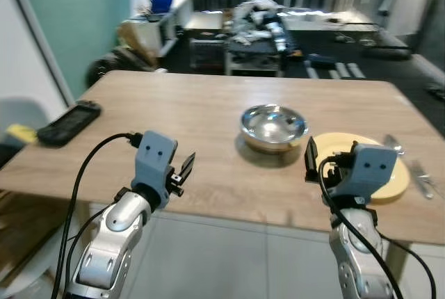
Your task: Setting the table
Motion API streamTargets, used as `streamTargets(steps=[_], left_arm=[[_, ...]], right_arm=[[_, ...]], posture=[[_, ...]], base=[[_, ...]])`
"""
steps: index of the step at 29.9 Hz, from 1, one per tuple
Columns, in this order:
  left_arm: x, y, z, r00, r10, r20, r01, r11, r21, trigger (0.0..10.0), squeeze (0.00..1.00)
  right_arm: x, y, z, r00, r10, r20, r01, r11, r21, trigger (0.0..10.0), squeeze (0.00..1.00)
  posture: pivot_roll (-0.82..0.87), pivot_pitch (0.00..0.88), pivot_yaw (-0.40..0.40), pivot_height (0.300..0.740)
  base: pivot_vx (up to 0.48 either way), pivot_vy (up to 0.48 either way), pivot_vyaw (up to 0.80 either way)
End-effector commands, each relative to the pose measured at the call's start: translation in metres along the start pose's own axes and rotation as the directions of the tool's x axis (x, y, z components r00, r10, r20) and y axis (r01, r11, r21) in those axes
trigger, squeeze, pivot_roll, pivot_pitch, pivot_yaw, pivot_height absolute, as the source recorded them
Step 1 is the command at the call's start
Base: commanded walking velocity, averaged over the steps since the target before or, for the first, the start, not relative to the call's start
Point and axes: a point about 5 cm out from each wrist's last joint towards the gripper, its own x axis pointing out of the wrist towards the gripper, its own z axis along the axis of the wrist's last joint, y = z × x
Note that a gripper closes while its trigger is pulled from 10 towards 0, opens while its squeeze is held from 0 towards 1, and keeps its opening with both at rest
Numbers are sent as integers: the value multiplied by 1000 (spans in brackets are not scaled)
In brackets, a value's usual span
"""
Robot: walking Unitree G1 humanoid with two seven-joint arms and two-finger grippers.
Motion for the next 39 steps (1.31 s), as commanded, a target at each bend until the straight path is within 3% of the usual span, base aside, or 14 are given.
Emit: streamTargets(steps=[1,32,39], left_arm=[[0,-2,-2,1000,-11,-7,11,1000,6,10000,0],[0,-3,-2,1000,-19,-7,19,1000,3,10000,0],[0,-4,-4,999,-29,-16,29,1000,5,10000,0]], right_arm=[[-2,-3,-1,1000,-11,-2,11,1000,-1,10000,0],[-4,-4,-2,1000,-17,-8,17,1000,-8,10000,0],[-5,-4,-5,1000,-12,-21,12,1000,-15,10000,0]], posture=[[94,17,95,740],[87,27,99,740],[86,28,99,740]], base=[[-270,0,0],[-269,0,0],[0,0,0]])
